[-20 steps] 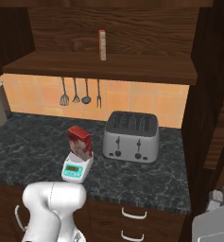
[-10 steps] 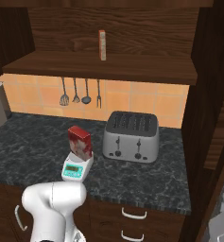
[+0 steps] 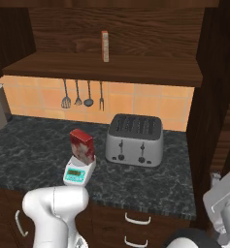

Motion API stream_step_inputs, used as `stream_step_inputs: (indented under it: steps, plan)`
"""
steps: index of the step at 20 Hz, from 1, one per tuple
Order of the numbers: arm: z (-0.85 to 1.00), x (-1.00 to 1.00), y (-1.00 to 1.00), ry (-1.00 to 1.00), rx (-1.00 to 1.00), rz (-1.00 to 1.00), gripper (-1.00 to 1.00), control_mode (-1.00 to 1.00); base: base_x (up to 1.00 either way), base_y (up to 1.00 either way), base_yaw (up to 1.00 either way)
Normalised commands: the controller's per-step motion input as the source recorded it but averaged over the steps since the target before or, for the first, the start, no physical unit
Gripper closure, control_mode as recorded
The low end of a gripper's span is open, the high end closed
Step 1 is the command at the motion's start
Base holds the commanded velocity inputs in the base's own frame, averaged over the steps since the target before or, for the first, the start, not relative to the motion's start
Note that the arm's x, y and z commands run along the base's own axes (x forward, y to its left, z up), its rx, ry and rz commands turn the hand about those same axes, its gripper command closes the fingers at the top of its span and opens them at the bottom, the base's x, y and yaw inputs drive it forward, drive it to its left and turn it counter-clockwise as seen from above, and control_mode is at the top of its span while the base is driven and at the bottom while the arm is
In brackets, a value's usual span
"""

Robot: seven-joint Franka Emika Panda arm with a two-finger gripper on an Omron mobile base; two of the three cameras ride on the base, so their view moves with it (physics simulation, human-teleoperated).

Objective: Pick the cereal and place it on the digital scale for weighing, and close the cabinet.

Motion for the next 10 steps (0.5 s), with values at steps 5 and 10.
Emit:
stream_step_inputs:
  steps: [5,10]
  plan:
    - [0.00,0.61,-0.15,0.00,0.01,0.17,-1.00,-1.00,0.00,0.00,0.00]
    - [0.31,0.16,0.03,-0.24,0.00,0.17,-1.00,-1.00,0.00,0.00,0.00]
